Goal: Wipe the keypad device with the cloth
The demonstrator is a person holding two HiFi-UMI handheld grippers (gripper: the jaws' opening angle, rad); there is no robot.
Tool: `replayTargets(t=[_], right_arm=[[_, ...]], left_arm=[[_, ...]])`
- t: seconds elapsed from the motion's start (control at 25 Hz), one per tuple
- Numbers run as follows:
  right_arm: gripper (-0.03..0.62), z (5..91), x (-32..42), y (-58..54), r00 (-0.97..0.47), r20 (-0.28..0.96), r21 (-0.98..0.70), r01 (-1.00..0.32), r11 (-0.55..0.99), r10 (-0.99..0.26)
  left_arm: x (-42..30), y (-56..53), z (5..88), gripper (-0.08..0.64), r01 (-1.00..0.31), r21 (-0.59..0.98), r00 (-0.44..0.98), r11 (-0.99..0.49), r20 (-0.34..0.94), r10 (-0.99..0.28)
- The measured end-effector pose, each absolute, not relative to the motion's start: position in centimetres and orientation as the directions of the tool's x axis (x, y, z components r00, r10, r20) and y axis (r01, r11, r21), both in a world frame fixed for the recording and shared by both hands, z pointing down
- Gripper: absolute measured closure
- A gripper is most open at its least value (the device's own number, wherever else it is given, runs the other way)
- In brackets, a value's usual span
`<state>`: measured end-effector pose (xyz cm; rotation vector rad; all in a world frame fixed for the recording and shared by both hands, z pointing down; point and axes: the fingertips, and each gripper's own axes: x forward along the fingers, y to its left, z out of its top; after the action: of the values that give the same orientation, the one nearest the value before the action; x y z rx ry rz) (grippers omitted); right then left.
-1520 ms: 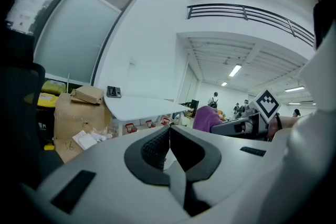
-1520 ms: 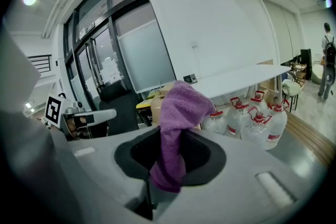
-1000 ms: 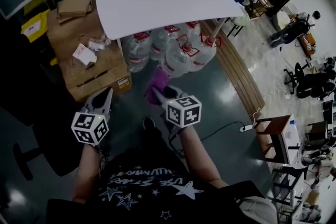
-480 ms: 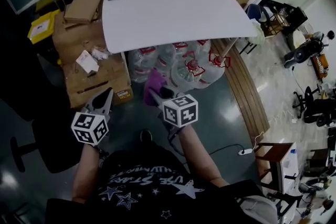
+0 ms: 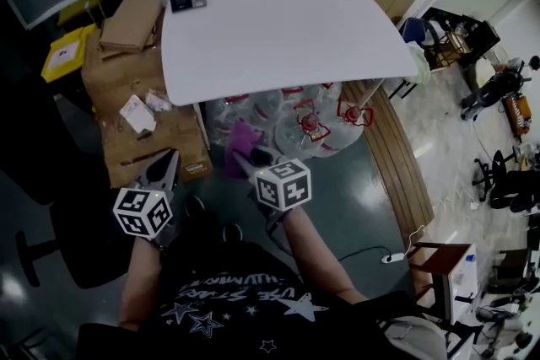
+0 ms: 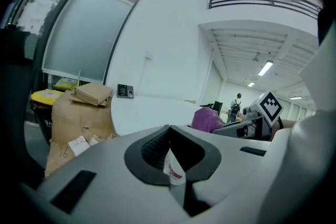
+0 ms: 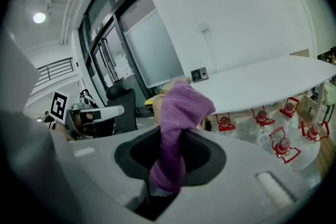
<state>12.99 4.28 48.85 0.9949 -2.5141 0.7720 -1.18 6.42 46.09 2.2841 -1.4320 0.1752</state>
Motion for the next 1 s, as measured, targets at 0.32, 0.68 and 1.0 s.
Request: replayTargets(t=[0.32,0.68,1.0], right_arm=[[0.495,49.9,13.9,-2.9,-0.616,0.529,-0.326,-0.783,0.531,-0.584],[0.495,49.8,10.5,-12.6,-0.567,0.559,-0.288,-0.817,0.500,-0.605],[0.495,51.2,6.3,-18.1,-0.544,0.586,-0.272,-0.830,0.487,-0.600]], left_arm=[[-1.5,-3.4,47.4,0.552,-0.832,0.346,0.538,-0.434,0.310,-0.784],[-5.6,-12.0,48.7,0.552,-0.808,0.374,0.573,-0.456,0.318,-0.755],[-10.6,-17.2,49.0,0.552,-0.818,0.320,0.568,-0.478,0.316,-0.760]])
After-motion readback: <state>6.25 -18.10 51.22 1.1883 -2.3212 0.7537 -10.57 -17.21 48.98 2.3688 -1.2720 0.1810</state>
